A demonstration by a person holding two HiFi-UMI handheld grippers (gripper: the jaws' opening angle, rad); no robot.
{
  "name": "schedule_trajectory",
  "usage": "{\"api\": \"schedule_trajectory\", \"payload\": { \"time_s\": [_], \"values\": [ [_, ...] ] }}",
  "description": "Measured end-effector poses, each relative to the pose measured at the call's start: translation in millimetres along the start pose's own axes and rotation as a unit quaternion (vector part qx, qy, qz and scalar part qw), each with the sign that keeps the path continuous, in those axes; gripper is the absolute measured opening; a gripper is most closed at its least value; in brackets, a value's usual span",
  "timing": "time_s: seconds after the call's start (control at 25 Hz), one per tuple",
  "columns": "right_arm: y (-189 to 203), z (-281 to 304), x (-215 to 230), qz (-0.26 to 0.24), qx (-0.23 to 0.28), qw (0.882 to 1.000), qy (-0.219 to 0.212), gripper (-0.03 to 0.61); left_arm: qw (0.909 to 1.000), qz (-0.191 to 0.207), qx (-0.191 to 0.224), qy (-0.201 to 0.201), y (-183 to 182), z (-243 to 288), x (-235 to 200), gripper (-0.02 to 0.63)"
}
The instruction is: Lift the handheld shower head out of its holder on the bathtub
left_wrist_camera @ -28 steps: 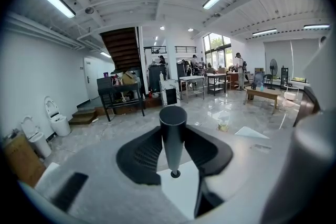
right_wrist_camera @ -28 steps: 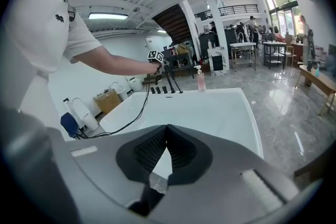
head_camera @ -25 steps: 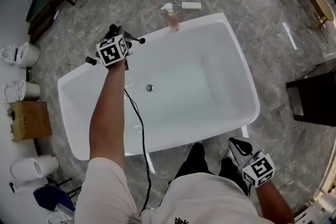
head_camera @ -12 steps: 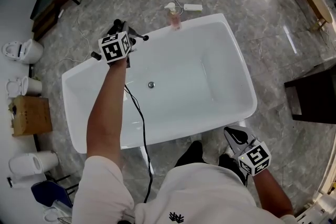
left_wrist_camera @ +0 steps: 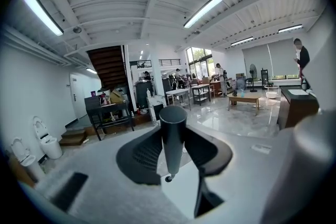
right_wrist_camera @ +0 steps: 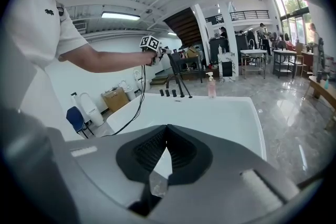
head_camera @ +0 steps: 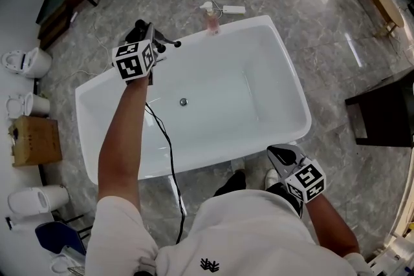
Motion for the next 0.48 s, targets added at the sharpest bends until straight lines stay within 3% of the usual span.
{"api": "schedule_trajectory", "payload": {
  "time_s": [0.48],
  "values": [
    [-4.1,-10.4,-8.3,-0.026,-0.017,0.999,-0.043,0.014,0.9993,0.006,0.036,0.007,-44.1,-91.1,14.5,0.140]
  ]
}}
Point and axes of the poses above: the fingertips, and each gripper's own axes: z forward along the fingers, x to its right, y out of its underside, the point moved 4 cm from there along -z, backward along the fingers, and after that the axes turned 12 degrees about -y, right-handed, at the moved point
